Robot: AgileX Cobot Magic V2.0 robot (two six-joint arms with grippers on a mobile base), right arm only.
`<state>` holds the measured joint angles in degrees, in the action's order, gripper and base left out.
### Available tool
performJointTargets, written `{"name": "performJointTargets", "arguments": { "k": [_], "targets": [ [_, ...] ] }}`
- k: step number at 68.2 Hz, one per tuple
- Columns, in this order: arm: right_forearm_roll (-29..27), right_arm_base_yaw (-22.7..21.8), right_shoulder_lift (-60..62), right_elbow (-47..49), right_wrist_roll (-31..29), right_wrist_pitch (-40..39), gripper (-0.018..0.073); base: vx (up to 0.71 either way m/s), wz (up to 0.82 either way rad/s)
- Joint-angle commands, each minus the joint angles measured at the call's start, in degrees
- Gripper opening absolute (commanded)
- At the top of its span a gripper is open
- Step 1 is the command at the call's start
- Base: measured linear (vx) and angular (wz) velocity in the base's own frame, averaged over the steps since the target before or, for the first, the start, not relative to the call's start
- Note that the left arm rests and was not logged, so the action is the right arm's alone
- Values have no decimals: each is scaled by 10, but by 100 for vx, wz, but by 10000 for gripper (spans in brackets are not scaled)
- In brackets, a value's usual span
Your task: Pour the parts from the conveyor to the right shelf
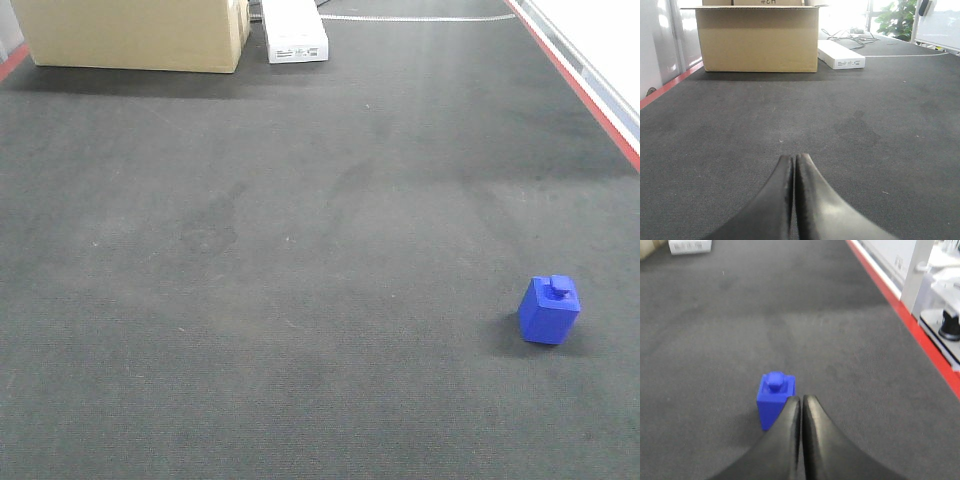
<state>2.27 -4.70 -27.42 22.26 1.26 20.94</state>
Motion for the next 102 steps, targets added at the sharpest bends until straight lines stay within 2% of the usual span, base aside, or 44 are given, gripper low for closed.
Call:
{"name": "performJointTargets", "arguments": {
  "k": [1,13,20,26,40,52,62,73,87,102],
  "targets": [
    [-7,-3,-9,21,-1,-49,-9,0,0],
    [-13,-3,-7,21,-1,-32,3,0,0],
    [-10,3,-7,21,-5,-25,62,0,0],
    [-6,16,-7,21,-8,-21,154,0,0],
    [-6,41,-7,21,-7,-6,433,0,0],
    [-6,45,-7,21,-7,-3,564,0,0],
    [-6,45,-25,28,-7,-10,578,0,0],
    [-8,48,-93,84,-8,14,578,0,0],
    [3,106,-225,165,-28,55,578,0,0],
    [22,107,-365,253,61,95,578,0,0]
  ]
}}
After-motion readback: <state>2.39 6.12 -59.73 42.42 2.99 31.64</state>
